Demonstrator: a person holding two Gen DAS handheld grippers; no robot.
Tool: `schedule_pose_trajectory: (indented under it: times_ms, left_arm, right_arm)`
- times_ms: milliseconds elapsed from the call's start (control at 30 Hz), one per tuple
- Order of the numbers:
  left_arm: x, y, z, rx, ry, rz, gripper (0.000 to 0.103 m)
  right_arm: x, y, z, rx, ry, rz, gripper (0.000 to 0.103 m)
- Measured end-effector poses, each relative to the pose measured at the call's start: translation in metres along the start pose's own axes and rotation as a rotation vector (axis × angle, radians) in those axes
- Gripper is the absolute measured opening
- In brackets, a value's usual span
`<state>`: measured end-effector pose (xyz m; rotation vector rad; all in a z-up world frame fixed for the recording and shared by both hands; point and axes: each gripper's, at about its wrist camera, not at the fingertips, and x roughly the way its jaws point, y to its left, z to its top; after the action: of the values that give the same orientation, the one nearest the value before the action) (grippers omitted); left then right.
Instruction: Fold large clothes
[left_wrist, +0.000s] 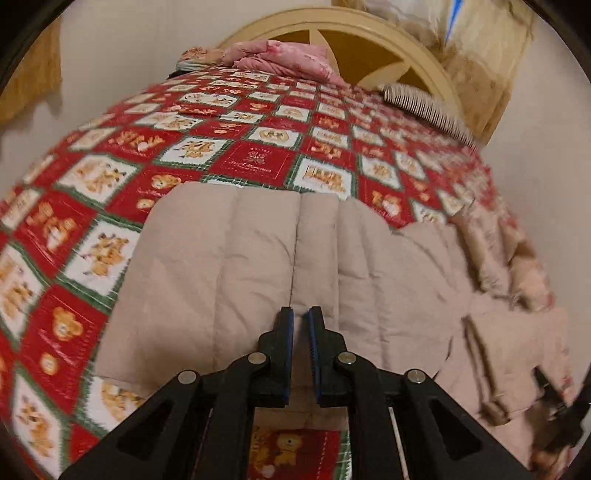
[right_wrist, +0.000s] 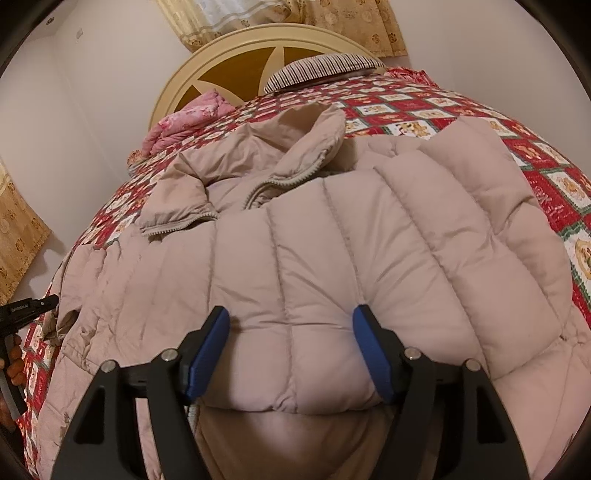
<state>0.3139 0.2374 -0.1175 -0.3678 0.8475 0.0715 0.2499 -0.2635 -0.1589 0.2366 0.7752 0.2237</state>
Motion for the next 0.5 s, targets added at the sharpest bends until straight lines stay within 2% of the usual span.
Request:
schedule_pose_trajectory:
  times_ms: [100, 167, 200, 233, 267, 300, 400, 500]
  left_arm:
    - [-0.005, 0.005, -0.002, -0.011, -0.013, -0.11, 0.011]
    - [-0.009, 0.006, -0.003, -0.036, -0.019, -0.242, 0.041]
    - [-0.009, 0.004, 0.0, -0.043, -0.025, -0.274, 0.079]
    - [-0.012, 0.003, 0.0, -0.042, -0.043, -0.291, 0.096]
    - [-0.018, -0.002, 0.0, -0.023, -0.076, -0.287, 0.096]
    - [-0.022, -0.009, 0.0, 0.021, -0.095, -0.252, 0.096]
    - [-0.018, -0.025, 0.002, 0.12, -0.087, -0.109, 0.096]
    - [-0.012, -0.029, 0.001, 0.148, -0.089, -0.02, 0.096]
  right_arm:
    - [0.0, 0.0, 0.0, 0.001, -0.001, 0.001, 0.072]
    - [0.0, 0.0, 0.0, 0.0, -0.001, 0.001, 0.072]
    - [0.0, 0.0, 0.0, 0.001, -0.001, 0.001, 0.073]
    - [0.0, 0.0, 0.0, 0.0, -0.001, 0.001, 0.072]
    - [0.0, 0.0, 0.0, 0.0, -0.002, 0.0, 0.073]
    - [0.0, 0.0, 0.0, 0.0, -0.002, 0.001, 0.073]
    - [0.0, 0.0, 0.0, -0.004, -0.005, 0.005, 0.073]
    - [0.0, 0.0, 0.0, -0.003, -0.005, 0.006, 0.073]
